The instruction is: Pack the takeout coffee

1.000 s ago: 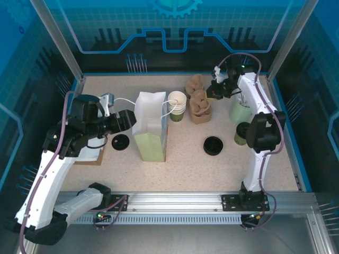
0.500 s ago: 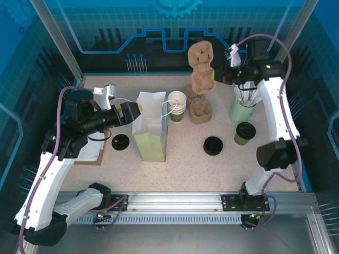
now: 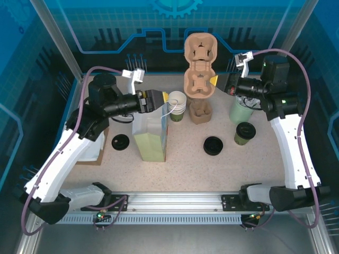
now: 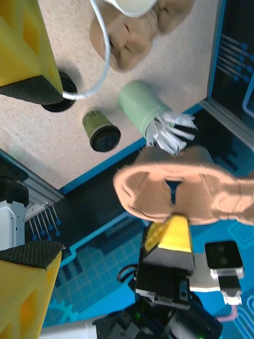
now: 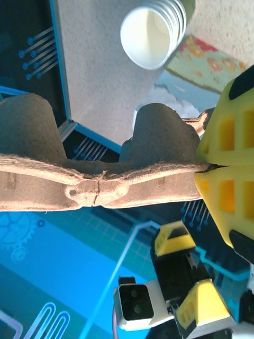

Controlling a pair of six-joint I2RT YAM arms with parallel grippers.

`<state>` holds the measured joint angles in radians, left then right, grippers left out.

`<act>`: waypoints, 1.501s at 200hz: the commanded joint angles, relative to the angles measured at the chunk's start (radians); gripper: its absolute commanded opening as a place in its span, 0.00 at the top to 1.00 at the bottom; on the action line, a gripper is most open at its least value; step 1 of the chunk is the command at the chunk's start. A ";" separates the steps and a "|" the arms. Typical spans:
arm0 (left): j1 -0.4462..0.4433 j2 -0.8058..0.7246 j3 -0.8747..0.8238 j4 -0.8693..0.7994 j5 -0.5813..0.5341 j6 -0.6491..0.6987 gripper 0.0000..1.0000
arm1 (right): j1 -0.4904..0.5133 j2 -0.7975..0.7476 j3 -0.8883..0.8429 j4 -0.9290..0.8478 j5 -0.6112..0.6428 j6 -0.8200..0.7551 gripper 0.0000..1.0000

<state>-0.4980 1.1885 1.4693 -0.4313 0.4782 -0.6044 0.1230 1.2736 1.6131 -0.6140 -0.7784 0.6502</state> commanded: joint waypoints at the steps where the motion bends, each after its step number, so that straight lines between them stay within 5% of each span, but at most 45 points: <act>1: -0.033 0.038 0.057 0.099 0.045 -0.016 0.28 | 0.025 -0.042 -0.021 0.089 -0.065 0.085 1.00; 78: -0.073 0.114 0.115 0.136 0.039 -0.029 0.38 | 0.086 -0.046 -0.018 0.082 -0.125 0.122 1.00; 181: -0.081 0.096 0.100 0.132 0.017 -0.030 0.81 | 0.100 -0.051 -0.047 0.065 -0.112 0.121 1.00; 207: -0.083 0.084 0.089 0.126 0.010 -0.019 0.90 | 0.100 -0.061 -0.052 0.042 -0.093 0.084 0.87; 242: -0.085 0.071 0.086 0.047 -0.013 0.038 0.96 | 0.100 -0.097 -0.022 -0.128 0.057 -0.126 0.58; 300: -0.128 0.047 0.084 -0.209 -0.165 0.209 0.99 | 0.119 -0.183 -0.033 -0.279 0.402 -0.526 0.47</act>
<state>-0.6003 1.2728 1.5513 -0.5201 0.3977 -0.4957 0.2161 1.1267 1.5723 -0.8307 -0.5308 0.3485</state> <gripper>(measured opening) 0.061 0.507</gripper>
